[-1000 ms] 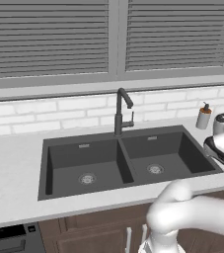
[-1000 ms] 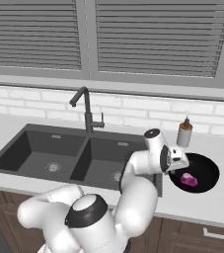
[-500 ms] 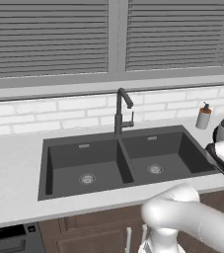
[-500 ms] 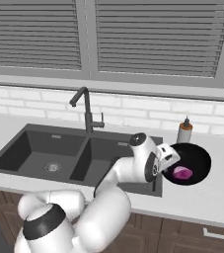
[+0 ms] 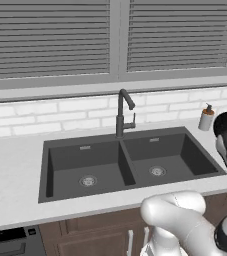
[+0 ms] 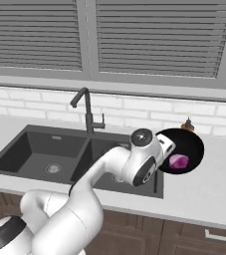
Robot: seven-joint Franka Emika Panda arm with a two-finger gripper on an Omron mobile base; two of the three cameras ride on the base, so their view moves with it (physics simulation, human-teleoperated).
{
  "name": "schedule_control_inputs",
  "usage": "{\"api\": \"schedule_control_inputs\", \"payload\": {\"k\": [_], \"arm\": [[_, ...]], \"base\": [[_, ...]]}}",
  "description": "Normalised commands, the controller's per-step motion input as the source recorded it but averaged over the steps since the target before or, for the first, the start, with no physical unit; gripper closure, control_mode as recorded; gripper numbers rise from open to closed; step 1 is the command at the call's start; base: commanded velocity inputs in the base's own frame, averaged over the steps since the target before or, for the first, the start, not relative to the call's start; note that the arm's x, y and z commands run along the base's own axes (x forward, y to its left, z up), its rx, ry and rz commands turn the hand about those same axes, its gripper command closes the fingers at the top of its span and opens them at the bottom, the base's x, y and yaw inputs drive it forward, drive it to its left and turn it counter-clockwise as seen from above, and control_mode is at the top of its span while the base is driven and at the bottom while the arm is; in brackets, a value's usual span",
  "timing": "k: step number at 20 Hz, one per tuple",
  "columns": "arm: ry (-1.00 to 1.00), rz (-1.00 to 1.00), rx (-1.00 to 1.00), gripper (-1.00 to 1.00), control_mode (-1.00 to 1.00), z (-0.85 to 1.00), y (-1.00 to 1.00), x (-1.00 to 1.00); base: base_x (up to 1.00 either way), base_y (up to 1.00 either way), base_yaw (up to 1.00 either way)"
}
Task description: Pick the onion from the sink and place it in the bowl. Then pick the bowl and place it in the microwave. Then close the microwave door and press the start button.
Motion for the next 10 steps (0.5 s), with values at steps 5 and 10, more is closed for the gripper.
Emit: {"api": "schedule_control_inputs", "payload": {"k": [5,10], "arm": [[0.06,0.14,-0.06,1.0,-1.0,0.62,0.55,-0.39],[0.11,0.15,-0.14,1.0,-1.0,0.69,0.86,-0.26]], "base": [[0.0,0.0,0.0],[0.0,0.0,0.0]]}}
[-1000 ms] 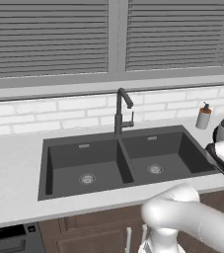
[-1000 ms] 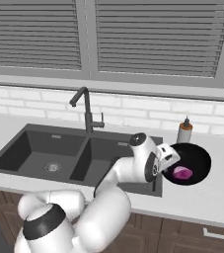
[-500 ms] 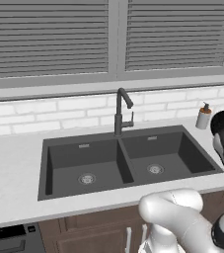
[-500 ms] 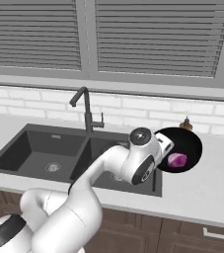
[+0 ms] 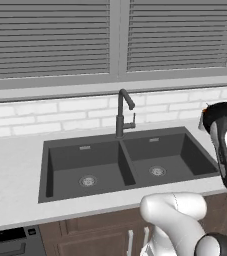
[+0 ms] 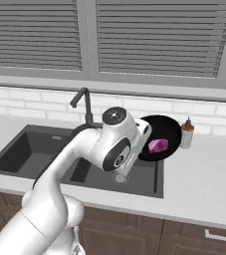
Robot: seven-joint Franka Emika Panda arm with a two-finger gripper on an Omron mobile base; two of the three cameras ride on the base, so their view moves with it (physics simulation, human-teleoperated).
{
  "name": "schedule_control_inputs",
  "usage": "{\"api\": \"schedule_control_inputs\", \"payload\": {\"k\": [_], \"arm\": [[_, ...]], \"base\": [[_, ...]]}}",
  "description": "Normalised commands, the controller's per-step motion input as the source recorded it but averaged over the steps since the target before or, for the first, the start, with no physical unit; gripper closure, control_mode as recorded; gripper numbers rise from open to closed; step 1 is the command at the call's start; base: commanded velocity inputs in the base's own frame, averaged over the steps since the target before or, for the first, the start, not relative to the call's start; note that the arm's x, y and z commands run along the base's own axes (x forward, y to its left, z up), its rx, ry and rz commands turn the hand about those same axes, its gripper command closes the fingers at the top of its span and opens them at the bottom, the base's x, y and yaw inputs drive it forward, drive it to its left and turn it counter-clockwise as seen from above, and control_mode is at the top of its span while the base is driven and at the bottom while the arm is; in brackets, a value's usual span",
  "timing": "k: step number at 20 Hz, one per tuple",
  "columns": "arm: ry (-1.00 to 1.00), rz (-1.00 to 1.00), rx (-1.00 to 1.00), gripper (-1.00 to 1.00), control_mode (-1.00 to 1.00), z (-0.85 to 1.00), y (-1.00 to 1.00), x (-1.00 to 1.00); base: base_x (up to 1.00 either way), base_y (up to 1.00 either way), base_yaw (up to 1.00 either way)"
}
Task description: Pick the onion from the sink and place it in the bowl. Then pick the bowl and place it in the microwave. Then close the microwave door and press the start button.
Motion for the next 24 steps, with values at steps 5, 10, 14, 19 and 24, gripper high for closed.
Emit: {"api": "schedule_control_inputs", "payload": {"k": [5,10,14,19,24], "arm": [[0.0,0.2,-0.11,1.0,-1.0,0.39,1.0,-0.03],[0.09,0.23,-0.04,1.0,-1.0,0.65,0.99,-0.02],[0.17,0.19,0.0,1.0,-1.0,0.66,0.97,-0.07],[0.02,0.04,-0.02,1.0,-1.0,0.44,0.69,-0.47],[0.0,0.0,-0.06,1.0,-1.0,0.49,0.47,-0.43]], "base": [[0.0,0.0,0.0],[0.0,0.0,0.0],[0.0,0.0,0.0],[0.0,0.0,0.0],[0.0,0.0,0.0]]}}
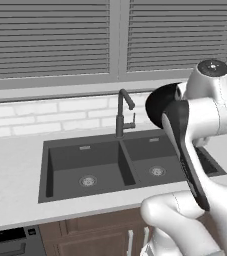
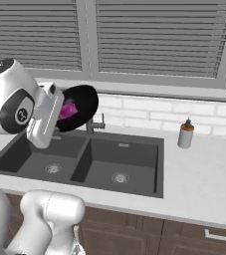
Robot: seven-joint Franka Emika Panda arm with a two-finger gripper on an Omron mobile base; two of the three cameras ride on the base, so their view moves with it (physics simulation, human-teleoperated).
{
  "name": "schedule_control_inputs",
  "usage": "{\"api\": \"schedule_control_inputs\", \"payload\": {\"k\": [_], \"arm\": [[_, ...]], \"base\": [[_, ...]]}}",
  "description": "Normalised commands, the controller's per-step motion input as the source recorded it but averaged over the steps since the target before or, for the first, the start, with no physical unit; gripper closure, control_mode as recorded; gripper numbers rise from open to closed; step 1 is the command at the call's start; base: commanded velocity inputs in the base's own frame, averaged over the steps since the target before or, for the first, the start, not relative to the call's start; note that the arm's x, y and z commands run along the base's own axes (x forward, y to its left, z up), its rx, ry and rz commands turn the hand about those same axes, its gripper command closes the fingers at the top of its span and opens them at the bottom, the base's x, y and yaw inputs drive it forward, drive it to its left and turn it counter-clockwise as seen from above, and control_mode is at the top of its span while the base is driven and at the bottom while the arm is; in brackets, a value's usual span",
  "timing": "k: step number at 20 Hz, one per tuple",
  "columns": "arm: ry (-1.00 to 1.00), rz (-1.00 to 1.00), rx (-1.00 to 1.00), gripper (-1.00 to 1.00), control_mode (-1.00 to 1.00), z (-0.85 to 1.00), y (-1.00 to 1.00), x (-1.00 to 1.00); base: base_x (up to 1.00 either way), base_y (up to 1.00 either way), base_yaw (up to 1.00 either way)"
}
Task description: Pick the onion from the sink and place it in the bowl. Then pick the bowl and place it in the microwave. Then close the microwave door and press the start button.
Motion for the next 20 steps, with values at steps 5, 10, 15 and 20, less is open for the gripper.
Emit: {"api": "schedule_control_inputs", "payload": {"k": [5,10,15,20], "arm": [[0.0,0.0,-0.01,1.0,-1.0,0.33,0.13,-0.24],[0.02,0.01,0.26,1.0,-1.0,0.06,0.03,-0.38],[-0.05,0.0,0.18,1.0,-1.0,0.0,0.25,-0.47],[-0.04,0.0,0.01,1.0,-1.0,0.33,0.07,-0.37]], "base": [[0.0,0.0,0.0],[0.0,0.0,0.0],[0.0,0.0,0.0],[0.0,0.0,0.0]]}}
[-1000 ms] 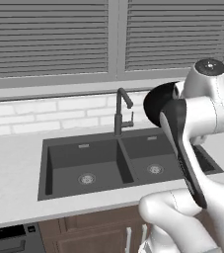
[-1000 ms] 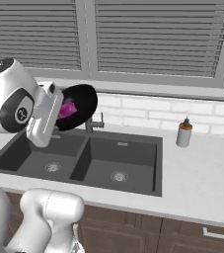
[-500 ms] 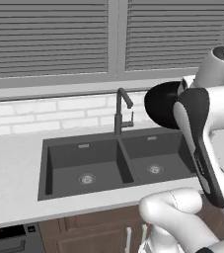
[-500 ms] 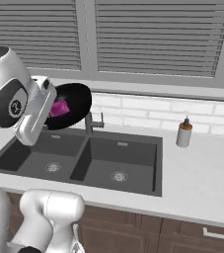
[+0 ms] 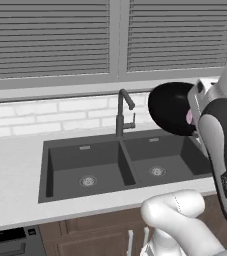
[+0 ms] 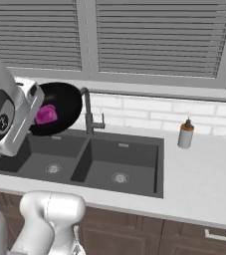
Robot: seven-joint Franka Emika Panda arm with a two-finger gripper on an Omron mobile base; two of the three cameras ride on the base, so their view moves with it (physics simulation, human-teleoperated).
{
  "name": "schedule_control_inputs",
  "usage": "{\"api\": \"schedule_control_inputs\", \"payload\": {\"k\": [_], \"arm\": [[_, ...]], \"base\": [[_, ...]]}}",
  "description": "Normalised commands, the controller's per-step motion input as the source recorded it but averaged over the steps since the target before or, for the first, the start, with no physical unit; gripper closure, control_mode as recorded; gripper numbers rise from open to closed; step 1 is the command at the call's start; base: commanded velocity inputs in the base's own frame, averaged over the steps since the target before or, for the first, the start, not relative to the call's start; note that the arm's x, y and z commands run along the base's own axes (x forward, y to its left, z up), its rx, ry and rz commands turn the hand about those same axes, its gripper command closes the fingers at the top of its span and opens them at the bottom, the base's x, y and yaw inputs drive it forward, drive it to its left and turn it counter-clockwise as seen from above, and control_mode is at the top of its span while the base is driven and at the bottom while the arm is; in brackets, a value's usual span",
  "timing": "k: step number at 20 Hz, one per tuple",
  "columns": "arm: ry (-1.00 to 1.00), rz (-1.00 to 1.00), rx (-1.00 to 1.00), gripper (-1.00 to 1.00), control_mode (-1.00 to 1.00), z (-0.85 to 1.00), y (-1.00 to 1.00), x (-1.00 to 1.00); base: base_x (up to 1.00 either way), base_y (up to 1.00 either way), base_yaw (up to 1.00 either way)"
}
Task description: Pick the onion from the sink and place it in the bowl. Then pick the bowl and place it in the microwave. Then close the microwave door and press the start button.
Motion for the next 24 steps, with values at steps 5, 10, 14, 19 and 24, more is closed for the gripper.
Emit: {"api": "schedule_control_inputs", "payload": {"k": [5,10,14,19,24], "arm": [[0.0,0.0,0.0,1.0,1.0,0.15,0.0,-0.04],[0.0,0.0,0.0,1.0,1.0,0.0,0.0,0.0],[0.0,0.0,0.0,1.0,1.0,0.0,0.0,0.0],[0.0,0.0,0.0,1.0,1.0,0.0,0.0,0.0],[0.0,0.0,0.0,1.0,1.0,0.0,0.0,0.0]], "base": [[-0.25,0.0,0.0],[-0.63,-0.02,-0.29],[-0.56,-0.07,-0.78],[-0.01,0.0,-0.99],[0.0,0.0,-1.0]]}}
